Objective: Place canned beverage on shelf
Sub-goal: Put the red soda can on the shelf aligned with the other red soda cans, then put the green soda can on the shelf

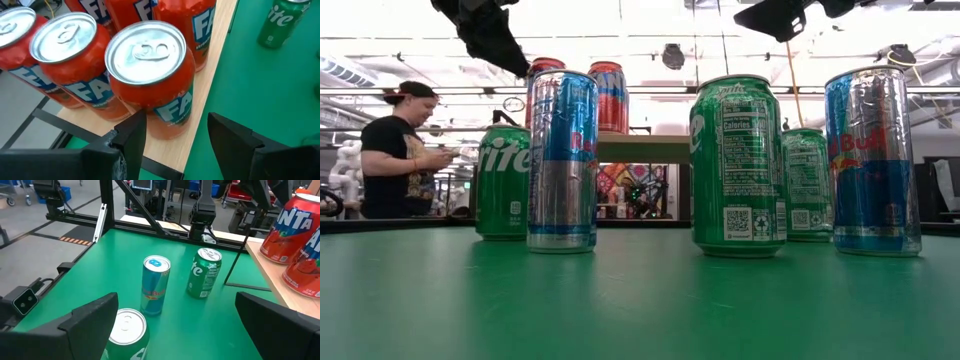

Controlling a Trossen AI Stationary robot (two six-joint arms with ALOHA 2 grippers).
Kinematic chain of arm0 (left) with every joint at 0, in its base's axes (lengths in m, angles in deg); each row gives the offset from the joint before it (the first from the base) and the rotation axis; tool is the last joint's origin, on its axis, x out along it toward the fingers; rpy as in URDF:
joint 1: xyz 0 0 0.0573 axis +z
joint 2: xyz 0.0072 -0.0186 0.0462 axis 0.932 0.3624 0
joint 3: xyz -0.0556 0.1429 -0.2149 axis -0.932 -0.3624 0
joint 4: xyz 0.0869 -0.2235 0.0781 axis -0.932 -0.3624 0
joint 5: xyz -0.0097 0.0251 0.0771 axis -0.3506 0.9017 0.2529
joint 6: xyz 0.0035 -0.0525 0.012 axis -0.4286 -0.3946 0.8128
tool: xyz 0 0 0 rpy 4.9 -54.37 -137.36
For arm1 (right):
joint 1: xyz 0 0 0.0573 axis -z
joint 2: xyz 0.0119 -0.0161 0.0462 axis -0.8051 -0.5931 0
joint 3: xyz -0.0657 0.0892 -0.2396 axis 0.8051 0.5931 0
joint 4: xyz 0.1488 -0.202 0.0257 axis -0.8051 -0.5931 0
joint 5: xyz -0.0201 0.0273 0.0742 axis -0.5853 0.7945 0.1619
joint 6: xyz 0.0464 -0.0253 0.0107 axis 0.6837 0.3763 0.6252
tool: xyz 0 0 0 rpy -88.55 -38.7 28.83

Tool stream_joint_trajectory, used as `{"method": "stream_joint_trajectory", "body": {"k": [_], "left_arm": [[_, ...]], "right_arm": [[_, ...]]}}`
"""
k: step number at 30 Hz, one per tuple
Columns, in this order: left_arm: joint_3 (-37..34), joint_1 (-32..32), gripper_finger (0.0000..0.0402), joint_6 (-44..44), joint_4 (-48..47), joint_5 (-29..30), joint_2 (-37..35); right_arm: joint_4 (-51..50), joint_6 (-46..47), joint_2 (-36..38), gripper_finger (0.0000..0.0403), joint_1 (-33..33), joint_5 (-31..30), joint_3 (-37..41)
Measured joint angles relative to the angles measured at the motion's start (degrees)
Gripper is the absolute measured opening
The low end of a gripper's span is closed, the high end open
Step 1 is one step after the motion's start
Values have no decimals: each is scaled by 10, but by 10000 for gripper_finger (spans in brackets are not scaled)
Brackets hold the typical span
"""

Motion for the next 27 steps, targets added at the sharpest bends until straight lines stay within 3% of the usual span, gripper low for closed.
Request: {"method": "stream_joint_trajectory", "body": {"k": [5, 11, 17, 27], "left_arm": [[0, 0, 203, -5, -12, 1, 4], [0, -29, 202, -70, -40, 2, -5], [0, -127, 202, -139, -22, 12, 0], [0, -307, 202, -170, 57, 146, 87]], "right_arm": [[-1, 16, -1, 396, -2, 0, 0], [-2, 32, -13, 396, -25, -3, 0], [-1, 61, -30, 396, -53, -81, 0], [43, 95, -75, 396, -68, -109, 0]]}}
